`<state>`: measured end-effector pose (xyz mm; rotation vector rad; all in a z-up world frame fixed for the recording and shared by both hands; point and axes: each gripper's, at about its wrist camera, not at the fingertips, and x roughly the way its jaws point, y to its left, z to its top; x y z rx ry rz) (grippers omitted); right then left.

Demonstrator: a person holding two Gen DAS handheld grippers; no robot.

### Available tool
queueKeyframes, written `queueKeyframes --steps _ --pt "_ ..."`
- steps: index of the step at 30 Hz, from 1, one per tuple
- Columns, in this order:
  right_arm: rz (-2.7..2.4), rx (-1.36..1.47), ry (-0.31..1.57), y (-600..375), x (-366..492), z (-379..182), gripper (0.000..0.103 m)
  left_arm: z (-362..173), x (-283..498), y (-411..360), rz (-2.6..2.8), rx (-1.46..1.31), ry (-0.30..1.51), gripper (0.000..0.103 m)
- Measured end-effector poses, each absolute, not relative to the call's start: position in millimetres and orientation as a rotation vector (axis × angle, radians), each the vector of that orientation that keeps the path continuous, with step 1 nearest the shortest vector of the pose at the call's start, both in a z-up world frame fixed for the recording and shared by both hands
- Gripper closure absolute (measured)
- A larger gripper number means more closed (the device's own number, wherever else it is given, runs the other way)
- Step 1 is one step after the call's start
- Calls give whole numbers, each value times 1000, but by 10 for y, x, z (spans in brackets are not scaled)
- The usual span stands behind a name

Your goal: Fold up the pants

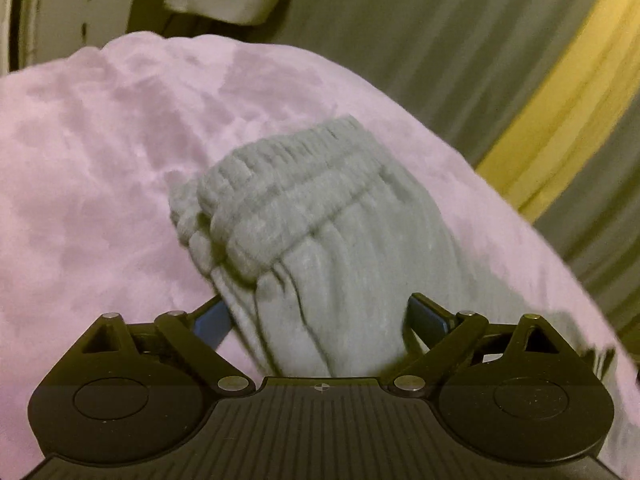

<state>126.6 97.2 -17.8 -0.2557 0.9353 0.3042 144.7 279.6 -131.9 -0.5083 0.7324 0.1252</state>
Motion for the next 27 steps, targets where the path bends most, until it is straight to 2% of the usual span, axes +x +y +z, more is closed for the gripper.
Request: queueKeyframes --steps 14,19,21,24,27 --pt "250 -272 1001 1129 1367 -266 5 -1350 1637 2948 111 -583 754 7" --pt "234 -276 994 1057 1350 -217 5 -1332 1584 2938 119 -545 735 26" --pt "229 -274 1000 1045 1366 -201 5 -1321 1545 2960 111 -557 721 40" --pt "232 -274 1008 1066 1397 -164 5 -1265 1464 2953 102 -567 680 54" --pt "252 -256 1017 1130 1456 -118 5 -1207 1407 2810 109 -496 637 63"
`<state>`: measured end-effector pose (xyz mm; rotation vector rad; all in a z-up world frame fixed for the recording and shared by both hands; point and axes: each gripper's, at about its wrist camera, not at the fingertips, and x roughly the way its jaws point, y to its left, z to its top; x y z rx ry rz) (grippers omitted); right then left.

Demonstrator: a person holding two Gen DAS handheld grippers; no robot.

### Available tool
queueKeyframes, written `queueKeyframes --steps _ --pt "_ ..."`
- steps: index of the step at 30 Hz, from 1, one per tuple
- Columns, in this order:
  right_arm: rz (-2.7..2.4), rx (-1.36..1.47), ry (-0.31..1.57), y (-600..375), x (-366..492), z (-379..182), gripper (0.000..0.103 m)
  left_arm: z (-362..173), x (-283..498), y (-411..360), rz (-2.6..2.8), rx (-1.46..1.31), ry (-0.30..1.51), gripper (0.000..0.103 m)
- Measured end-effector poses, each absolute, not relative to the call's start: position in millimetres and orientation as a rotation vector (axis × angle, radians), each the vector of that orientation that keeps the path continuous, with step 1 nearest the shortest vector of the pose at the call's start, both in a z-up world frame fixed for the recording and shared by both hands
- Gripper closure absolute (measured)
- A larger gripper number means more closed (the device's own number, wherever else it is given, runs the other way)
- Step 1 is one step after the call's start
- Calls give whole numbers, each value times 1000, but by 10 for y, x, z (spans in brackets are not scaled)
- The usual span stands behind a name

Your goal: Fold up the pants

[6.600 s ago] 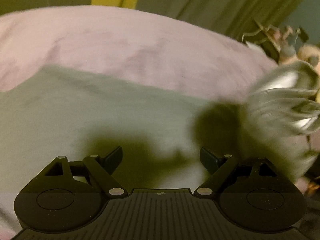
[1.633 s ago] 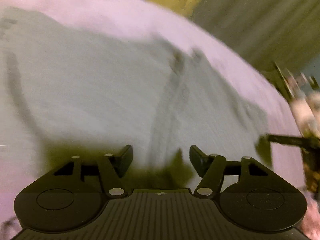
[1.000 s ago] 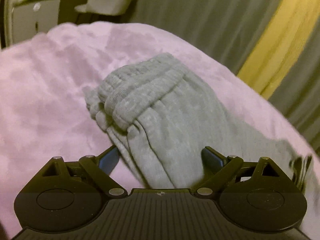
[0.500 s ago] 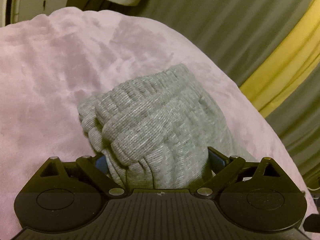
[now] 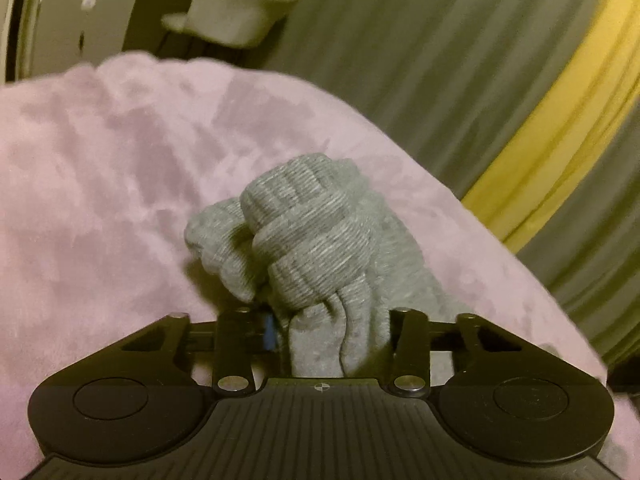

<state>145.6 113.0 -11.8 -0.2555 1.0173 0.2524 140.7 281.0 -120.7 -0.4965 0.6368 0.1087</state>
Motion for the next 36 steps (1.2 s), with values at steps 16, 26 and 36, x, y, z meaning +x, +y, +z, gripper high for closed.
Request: queueKeyframes --steps 16,26,36 --pt "457 -5 1255 2146 2512 6 2 -934 1120 1999 72 -28 508 80" --pt "454 -206 1378 2472 2564 -58 2 -935 937 1302 14 352 435 80" --pt "335 -231 1361 1811 2464 -108 65 -872 811 1064 -86 404 491 80"
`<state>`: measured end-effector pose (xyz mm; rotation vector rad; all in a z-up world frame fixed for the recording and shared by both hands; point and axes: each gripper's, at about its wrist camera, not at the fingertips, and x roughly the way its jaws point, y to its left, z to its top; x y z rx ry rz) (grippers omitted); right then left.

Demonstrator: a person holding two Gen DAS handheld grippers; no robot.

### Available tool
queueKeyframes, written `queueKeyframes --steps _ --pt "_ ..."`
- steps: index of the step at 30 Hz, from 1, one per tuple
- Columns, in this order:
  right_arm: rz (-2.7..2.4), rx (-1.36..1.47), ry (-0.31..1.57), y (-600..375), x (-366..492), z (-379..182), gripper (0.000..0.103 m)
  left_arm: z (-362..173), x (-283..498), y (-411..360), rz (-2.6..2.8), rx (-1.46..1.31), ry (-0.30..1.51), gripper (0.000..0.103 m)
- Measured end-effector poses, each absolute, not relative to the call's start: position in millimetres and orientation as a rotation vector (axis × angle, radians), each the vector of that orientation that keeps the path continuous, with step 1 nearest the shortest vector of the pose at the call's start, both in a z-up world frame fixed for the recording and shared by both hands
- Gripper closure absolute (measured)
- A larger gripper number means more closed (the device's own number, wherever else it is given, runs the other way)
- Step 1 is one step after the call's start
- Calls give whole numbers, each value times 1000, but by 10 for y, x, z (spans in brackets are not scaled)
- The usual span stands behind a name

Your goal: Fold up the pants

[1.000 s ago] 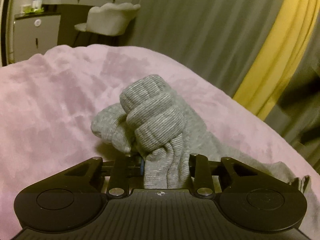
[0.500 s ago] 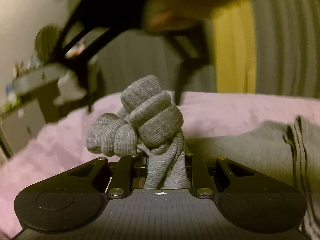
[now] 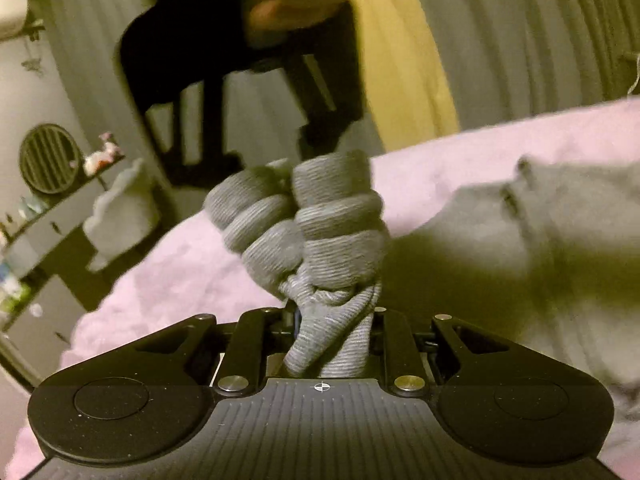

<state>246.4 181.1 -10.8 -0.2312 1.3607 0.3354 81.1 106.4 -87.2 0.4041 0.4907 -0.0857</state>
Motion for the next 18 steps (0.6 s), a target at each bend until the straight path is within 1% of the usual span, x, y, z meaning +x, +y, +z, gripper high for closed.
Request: queueKeyframes --steps 2,9,14,16,18 --pt "334 -180 1330 1549 2385 1 67 -739 728 980 -117 377 476 80" --pt "336 36 1206 503 1851 544 68 -382 336 401 -262 398 401 80" --pt "249 161 1120 -413 1372 719 68 -428 54 -227 -410 484 387 80" --pt "193 219 1101 -824 1171 682 68 -505 -42 -475 -472 498 402 80" --pt "146 264 1090 -1187 1002 593 68 -632 -174 -764 -521 570 414 80"
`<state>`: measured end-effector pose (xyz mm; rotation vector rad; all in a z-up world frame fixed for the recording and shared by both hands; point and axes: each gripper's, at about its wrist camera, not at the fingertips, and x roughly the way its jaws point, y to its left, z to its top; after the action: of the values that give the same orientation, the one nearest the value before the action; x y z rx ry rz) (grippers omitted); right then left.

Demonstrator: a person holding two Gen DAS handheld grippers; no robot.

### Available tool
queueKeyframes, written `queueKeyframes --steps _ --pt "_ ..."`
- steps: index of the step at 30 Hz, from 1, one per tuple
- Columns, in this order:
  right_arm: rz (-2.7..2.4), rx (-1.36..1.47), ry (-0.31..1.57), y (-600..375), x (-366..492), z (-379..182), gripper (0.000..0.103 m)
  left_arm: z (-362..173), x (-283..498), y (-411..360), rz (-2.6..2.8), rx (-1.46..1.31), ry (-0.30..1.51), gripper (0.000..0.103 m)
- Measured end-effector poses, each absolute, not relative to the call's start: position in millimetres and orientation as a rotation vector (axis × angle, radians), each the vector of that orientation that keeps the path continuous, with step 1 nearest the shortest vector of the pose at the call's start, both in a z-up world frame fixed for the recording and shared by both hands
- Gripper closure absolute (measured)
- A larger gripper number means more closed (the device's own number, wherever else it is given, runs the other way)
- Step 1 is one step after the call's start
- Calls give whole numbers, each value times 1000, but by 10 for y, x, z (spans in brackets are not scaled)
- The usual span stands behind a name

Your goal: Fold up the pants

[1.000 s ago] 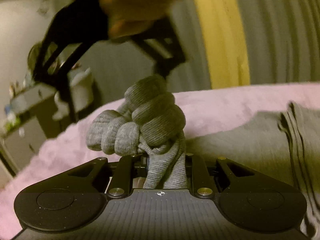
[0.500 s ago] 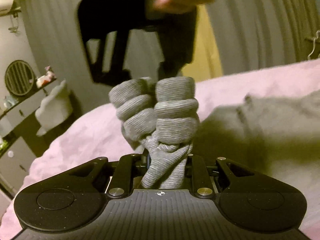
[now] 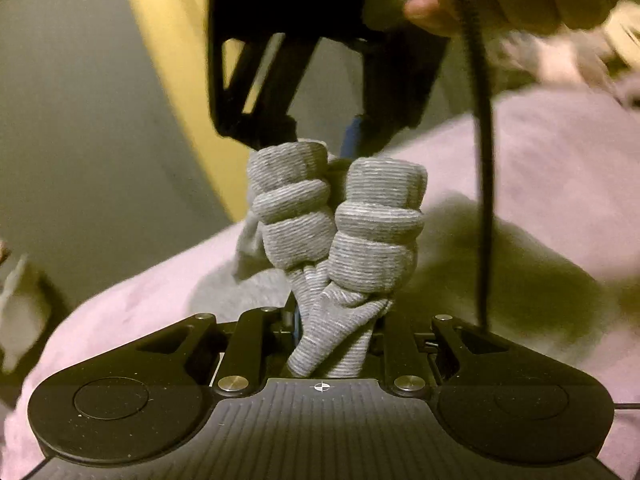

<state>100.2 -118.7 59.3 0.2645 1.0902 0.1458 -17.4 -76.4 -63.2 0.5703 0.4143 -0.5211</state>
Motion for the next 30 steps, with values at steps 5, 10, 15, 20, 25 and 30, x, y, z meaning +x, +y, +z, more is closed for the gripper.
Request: queueKeyframes --steps 5,10,15,20,25,30 --pt "24 353 1087 -1917 635 227 68 -887 -383 -1239 -591 695 456 80" --pt "-2 389 1058 -2335 426 -32 68 -1083 -435 -1534 -573 773 504 79" --pt "-39 467 1082 -2734 364 -342 67 -1299 -515 -1549 -555 882 466 74" --pt "-11 533 1093 -2821 319 -454 29 -1421 -543 -1571 -519 941 452 51" --pt "46 747 1165 -2797 484 -718 44 -1355 -411 -1462 -550 884 486 60" --pt "7 620 1102 -2678 451 -513 67 -1179 -363 -1497 -546 780 437 73"
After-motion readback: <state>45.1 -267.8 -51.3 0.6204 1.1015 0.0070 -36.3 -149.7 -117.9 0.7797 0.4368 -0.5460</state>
